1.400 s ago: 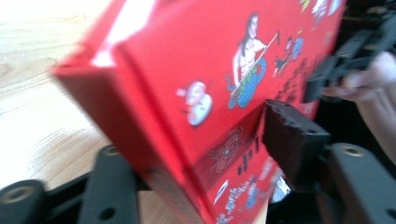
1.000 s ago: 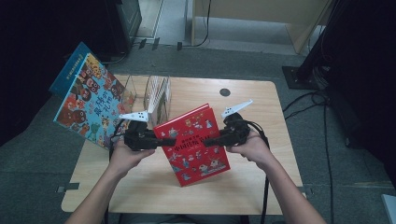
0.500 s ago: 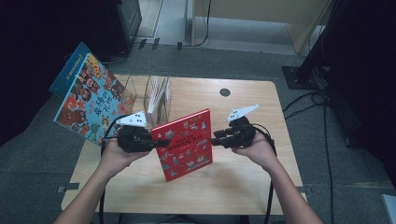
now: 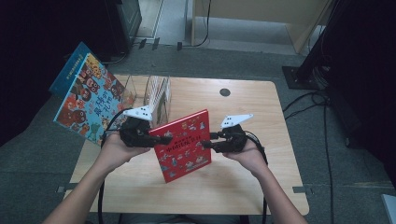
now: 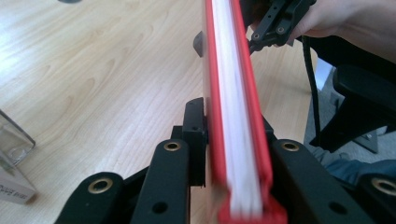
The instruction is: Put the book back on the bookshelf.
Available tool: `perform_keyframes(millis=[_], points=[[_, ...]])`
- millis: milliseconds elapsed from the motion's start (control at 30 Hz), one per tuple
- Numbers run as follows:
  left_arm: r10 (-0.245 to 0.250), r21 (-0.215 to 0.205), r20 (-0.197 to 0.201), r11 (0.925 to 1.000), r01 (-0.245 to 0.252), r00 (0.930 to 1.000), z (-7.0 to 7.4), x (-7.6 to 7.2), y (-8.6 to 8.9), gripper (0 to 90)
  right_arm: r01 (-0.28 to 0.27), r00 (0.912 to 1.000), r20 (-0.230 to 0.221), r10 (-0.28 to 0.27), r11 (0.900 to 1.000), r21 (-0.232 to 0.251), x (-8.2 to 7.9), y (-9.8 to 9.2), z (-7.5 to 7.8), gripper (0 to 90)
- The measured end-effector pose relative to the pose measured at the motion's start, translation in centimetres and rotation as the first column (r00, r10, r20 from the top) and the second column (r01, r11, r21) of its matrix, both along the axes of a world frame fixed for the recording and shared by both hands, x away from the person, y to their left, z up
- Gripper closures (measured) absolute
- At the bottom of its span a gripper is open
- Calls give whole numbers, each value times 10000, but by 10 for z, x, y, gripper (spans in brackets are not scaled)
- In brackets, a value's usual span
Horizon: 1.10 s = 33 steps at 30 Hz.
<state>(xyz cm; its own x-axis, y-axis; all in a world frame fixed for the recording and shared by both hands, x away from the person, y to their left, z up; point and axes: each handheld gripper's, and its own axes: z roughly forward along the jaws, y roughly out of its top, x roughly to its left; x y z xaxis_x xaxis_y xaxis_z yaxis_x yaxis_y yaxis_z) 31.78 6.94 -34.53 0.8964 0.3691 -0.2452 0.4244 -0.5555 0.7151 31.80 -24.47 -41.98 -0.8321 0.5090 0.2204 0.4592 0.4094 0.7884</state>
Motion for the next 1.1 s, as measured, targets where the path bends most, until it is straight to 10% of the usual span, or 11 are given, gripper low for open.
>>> perform_keyframes(millis=[333,700,1100], points=[[321,266,-618,9992,-305,9976,6,8,-7,800,642,9979,18,-641,9978,-154,-4,-13,-6,522],[1095,233,-568,9938,-1084,9924,20,6,19,802,2322,9719,-183,-2347,9686,-893,-16,-65,-49,505],[2470,76,-473,9690,-2470,9679,27,-4,67,801,2934,9542,23,-2991,9347,-2007,-12,-78,-86,488]])
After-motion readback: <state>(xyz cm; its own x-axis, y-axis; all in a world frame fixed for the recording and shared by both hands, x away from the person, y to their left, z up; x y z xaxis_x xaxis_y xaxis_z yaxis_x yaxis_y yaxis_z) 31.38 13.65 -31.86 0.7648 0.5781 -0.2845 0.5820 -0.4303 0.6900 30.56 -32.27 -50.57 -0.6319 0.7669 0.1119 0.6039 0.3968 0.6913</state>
